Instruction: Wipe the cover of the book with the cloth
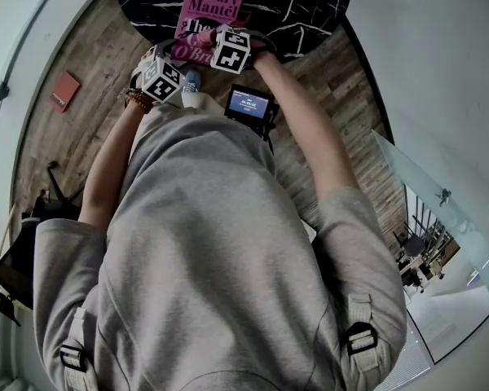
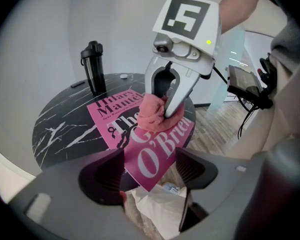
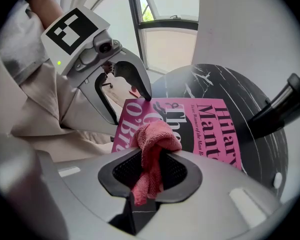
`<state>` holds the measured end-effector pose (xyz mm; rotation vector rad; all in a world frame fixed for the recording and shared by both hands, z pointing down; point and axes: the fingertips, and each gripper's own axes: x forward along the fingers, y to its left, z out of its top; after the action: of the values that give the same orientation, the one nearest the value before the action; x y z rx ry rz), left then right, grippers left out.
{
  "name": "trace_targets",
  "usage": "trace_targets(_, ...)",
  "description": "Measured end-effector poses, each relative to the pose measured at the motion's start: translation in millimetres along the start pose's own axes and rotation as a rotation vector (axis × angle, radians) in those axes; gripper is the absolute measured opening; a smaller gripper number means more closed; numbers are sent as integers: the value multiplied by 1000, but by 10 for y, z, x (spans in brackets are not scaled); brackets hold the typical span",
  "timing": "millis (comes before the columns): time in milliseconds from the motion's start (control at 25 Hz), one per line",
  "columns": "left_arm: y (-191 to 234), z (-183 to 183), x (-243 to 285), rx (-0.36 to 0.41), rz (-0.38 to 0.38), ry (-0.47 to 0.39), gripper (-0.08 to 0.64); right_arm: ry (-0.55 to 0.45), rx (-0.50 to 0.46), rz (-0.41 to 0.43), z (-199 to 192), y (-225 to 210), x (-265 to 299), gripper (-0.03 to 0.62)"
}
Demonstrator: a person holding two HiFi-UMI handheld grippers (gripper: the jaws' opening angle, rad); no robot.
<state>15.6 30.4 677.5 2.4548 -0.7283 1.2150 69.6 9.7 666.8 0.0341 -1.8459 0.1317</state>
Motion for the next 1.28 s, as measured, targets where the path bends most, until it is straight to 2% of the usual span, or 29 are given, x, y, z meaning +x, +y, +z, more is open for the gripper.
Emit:
trace_targets(880, 1, -10, -3, -6, 0, -6, 319, -1, -51, 66, 48, 385, 41, 101)
trace_targets(1000, -3, -7, -5, -5, 0, -13, 319, 16, -70, 145, 47, 500, 30, 103)
trace_targets(1120, 0, 7, -1, -1, -5, -20, 319, 53, -85, 278, 14, 614, 9, 104)
trace_targets(1280, -11, 13, -16, -3, -10, -22, 318, 84, -21, 452, -19, 603, -162, 106)
